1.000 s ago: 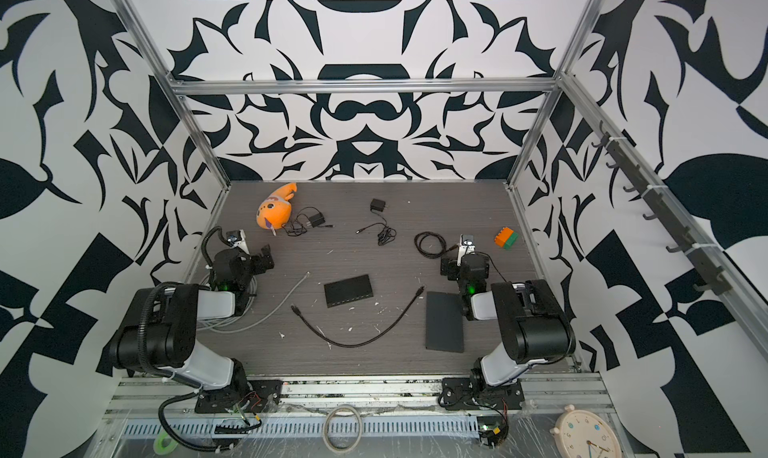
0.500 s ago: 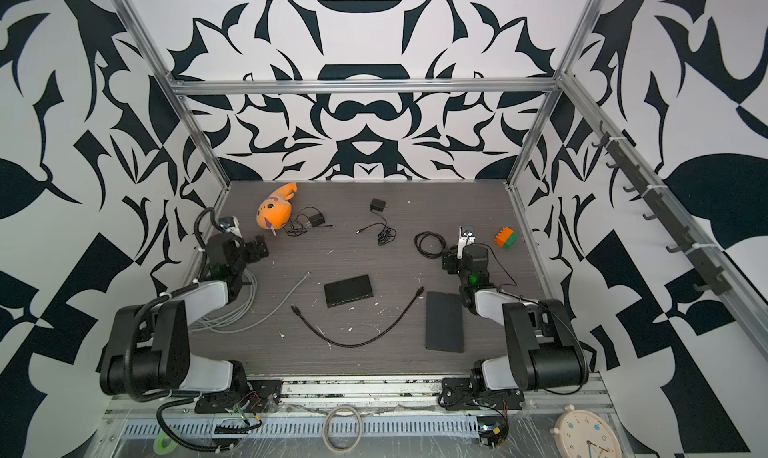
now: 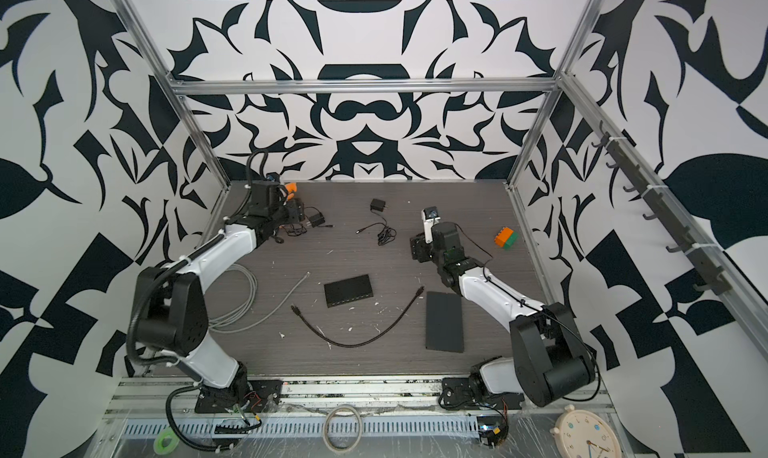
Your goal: Insert the plug into the switch port
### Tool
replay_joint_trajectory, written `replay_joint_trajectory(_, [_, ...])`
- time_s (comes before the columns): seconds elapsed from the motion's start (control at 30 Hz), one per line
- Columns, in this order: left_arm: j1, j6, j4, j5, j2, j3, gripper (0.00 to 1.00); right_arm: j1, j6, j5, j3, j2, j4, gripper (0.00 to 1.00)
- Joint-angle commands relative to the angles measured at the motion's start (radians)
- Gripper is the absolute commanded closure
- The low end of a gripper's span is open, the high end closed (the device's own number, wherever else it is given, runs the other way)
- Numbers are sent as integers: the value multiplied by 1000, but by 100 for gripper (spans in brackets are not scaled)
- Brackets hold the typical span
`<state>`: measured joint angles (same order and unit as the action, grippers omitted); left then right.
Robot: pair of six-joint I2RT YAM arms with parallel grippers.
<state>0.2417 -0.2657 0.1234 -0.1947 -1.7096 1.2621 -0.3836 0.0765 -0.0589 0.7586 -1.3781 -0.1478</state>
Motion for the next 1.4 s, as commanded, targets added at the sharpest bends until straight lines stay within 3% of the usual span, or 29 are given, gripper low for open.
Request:
replay_joint_trajectory(0.0, [-2, -18, 105, -36, -103, 95, 22, -70, 22, 2, 64, -20, 80, 18])
replay_joint_trajectory(0.2, [1, -7, 182, -38, -314, 312, 24, -120, 21, 1, 136, -24, 168, 19])
replay_joint_trajectory(0.33, [14, -6, 201, 35, -386, 357, 34, -127, 23, -12, 134, 11, 189, 20])
replay_joint_trajectory(0.67, [99, 6, 119, 156, -366, 250, 99, -126, 28, 11, 111, 112, 228, 32])
replay_joint_trajectory(0.7, [115, 6, 111, 172, -360, 241, 100, -127, 35, 12, 110, 115, 228, 33])
replay_joint_trajectory(0.97, [269, -17, 80, 178, -368, 163, 97, -127, 92, 7, 95, 142, 228, 32])
replay_joint_trajectory(1.23, [321, -86, 81, 205, -302, 90, 97, -127, 146, 21, 72, 107, 230, 32])
replay_joint_trajectory(1.3, [330, -99, 71, 230, -275, 62, 88, -127, 154, 20, 63, 101, 214, 31])
replay_joint_trajectory(1.37, [334, -110, 85, 256, -246, 51, 65, -127, 159, 29, 66, 90, 207, 31])
